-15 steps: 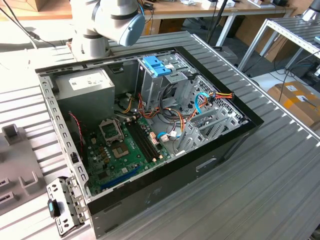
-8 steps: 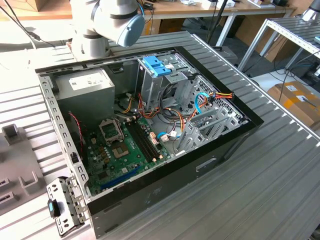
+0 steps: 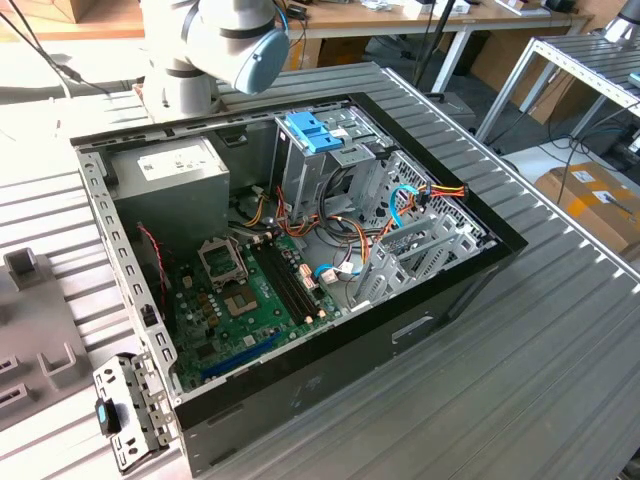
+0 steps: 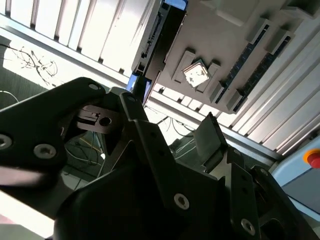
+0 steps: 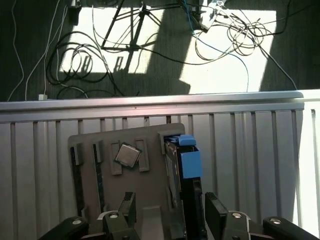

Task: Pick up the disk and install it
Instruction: 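Pick up the disk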

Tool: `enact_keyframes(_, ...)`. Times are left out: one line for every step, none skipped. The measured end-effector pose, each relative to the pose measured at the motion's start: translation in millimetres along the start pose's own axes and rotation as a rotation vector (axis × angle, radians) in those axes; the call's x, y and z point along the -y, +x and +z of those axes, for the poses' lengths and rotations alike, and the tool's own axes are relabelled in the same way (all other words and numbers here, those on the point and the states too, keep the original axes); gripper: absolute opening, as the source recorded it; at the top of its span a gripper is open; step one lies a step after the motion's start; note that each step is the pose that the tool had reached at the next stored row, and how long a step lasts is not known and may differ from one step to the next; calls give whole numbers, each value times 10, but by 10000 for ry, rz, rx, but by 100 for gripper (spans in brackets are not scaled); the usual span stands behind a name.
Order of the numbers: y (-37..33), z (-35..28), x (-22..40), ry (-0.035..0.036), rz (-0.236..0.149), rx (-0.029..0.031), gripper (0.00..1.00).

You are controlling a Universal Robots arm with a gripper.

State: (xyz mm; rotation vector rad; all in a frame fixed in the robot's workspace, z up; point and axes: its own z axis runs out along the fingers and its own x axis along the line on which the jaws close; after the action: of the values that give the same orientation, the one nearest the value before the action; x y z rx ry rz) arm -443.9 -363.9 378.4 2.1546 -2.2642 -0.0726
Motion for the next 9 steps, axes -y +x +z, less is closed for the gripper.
enact_keyframes(-6,11,0,2,-4,-1,66)
enact_keyframes(-15,31,0,3,-14,-4,66)
enact_keyframes(-23,50,1,1,-32,-7,66)
enact_keyframes(-31,67,2,-2,-74,-14,66)
enact_keyframes(-36,76,2,-3,-114,-19,66)
enact_keyframes(-47,95,2,-3,-196,-28,66)
enact_keyframes(-58,110,3,-5,-270,-37,66)
enact_keyframes(-67,121,3,-7,-326,-45,66)
enact_keyframes(-75,131,3,-6,-380,-50,66)
